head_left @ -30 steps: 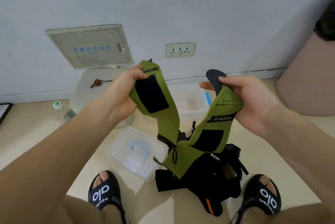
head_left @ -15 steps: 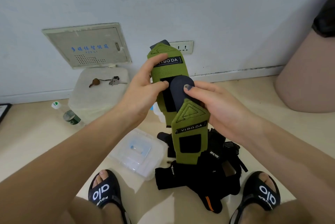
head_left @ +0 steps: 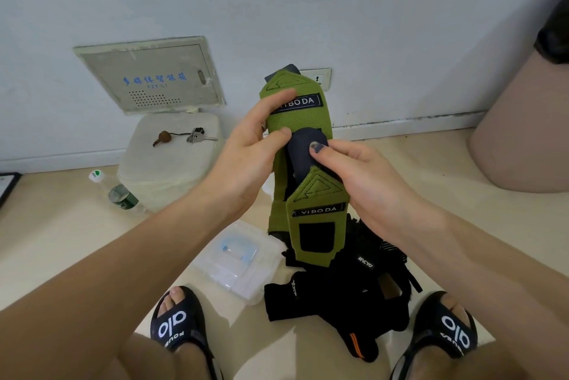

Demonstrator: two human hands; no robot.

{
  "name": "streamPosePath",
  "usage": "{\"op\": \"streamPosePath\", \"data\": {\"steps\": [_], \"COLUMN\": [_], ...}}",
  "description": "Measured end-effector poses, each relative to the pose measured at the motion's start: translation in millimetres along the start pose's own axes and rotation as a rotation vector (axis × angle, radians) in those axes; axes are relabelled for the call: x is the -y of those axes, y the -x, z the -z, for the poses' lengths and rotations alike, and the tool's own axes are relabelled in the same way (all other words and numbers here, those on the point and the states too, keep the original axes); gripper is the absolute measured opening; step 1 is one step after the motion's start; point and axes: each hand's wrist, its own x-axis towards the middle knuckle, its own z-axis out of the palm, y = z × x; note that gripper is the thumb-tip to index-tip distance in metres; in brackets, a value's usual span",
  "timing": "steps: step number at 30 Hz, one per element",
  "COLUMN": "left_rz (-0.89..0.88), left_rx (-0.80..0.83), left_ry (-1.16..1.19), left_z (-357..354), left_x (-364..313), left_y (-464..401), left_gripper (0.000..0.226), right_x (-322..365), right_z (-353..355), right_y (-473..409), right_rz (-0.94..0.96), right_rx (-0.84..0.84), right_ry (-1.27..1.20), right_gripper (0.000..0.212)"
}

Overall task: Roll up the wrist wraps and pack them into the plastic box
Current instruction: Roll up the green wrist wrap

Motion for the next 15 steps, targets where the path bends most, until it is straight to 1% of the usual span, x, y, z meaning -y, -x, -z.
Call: {"op": "streamPosePath", "data": {"steps": [7,15], "left_rz": [-0.003,-0.030], "left_rx": [-0.011,0.011], "left_ry": [-0.005,-0.027], "left_z": [-0.2,-0.7], "left_x": [0.7,0.5], "left_y": [1.1,4.5], "left_gripper": [0.050,0.059], "right_x": [-0.8,-2.6], "right_z": [-0.5,-1.5], "right_y": [-1.0,-3.2], "right_rz": [0.001,0.002], "right_rx": [-0.010,-0.029], "right_ry": [0.023,0.056], "right_gripper": [0.028,0.027]}}
